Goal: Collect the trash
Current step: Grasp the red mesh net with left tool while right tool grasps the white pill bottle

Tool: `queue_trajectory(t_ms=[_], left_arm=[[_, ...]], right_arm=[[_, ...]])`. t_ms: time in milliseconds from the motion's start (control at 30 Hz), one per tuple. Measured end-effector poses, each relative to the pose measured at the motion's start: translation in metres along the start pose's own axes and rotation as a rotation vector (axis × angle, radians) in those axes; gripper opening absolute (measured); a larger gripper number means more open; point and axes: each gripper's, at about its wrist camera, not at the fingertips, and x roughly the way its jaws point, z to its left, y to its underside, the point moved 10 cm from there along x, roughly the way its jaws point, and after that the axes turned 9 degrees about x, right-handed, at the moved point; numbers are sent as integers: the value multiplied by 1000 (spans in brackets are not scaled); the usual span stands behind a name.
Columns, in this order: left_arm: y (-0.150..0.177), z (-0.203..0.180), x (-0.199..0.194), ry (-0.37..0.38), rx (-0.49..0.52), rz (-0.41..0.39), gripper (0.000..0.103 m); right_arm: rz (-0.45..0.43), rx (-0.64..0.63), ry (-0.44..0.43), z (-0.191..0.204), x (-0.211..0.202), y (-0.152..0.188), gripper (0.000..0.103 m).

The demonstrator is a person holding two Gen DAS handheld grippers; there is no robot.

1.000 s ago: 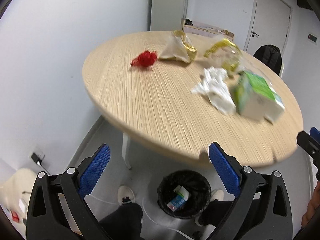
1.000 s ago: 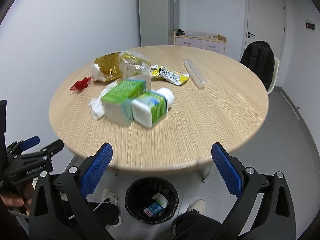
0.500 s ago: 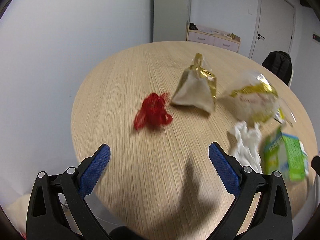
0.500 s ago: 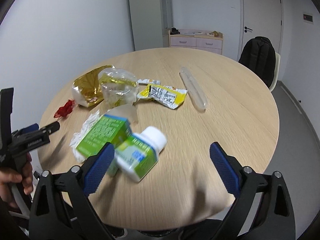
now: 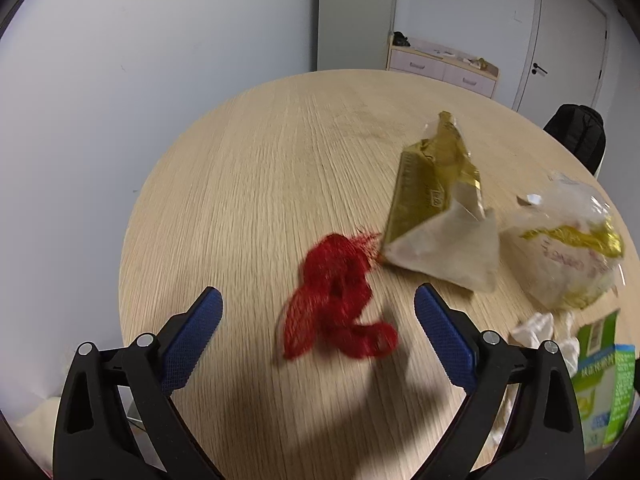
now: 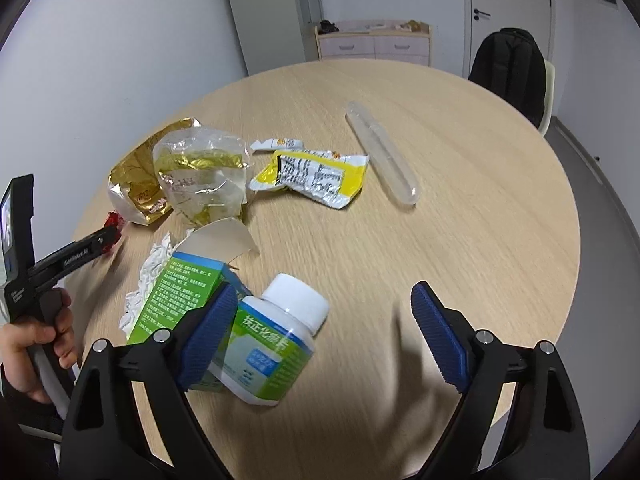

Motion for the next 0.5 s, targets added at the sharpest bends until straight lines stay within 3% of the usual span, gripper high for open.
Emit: queue_trajectory(t_ms=[267, 500], left_arm=[[-7, 1, 22, 9, 0, 48, 84], [-6, -2, 26, -10, 25, 54, 58]], right_arm=[[31, 24, 41, 3, 4, 6, 72], [76, 13, 60, 5, 12, 20, 57]])
